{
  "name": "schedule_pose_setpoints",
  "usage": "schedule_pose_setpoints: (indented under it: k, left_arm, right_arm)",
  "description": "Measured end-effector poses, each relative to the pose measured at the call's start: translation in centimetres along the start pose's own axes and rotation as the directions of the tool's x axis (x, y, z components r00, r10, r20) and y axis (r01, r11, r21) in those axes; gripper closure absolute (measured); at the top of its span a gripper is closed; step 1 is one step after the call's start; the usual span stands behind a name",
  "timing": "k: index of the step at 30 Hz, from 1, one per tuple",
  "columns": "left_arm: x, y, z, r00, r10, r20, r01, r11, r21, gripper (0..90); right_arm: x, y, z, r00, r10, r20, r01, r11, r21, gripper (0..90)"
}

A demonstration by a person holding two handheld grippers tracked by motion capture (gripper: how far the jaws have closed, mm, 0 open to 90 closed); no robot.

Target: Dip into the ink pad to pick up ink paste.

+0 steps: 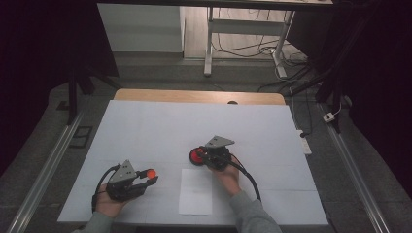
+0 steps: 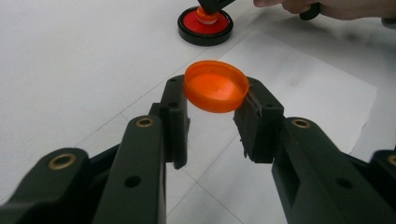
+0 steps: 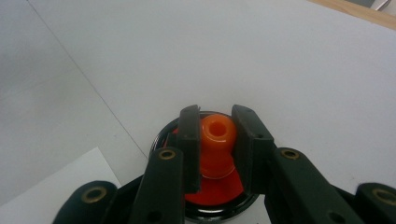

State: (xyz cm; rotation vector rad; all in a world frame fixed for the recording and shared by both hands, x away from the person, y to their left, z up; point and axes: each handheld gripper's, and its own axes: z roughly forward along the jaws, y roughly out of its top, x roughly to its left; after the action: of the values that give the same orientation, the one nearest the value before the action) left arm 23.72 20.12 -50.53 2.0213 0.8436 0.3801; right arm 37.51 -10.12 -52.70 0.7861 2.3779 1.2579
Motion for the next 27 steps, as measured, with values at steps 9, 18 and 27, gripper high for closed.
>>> schedule_pose_setpoints:
  k: [9,18,27]
  left_arm:
    - [0.0,0.0,0.0,1.0,0.0,-0.001,0.0,1.0,0.0,64.9]
    - [0.1,0.0,-0.1,1.0,0.0,-0.001,0.0,1.0,-0.001,64.8]
    - [0.2,0.0,-0.1,1.0,-0.006,-0.006,0.006,1.0,-0.003,64.8]
  right_arm:
    - [0.1,-0.1,0.0,1.0,-0.004,0.002,0.004,1.0,-0.003,74.1]
    - [0.0,0.0,0.0,1.0,0.0,-0.003,0.0,1.0,-0.004,74.0]
    - [-0.8,0.7,-1.3,0.9979,0.061,-0.022,-0.063,0.9942,-0.087,73.7]
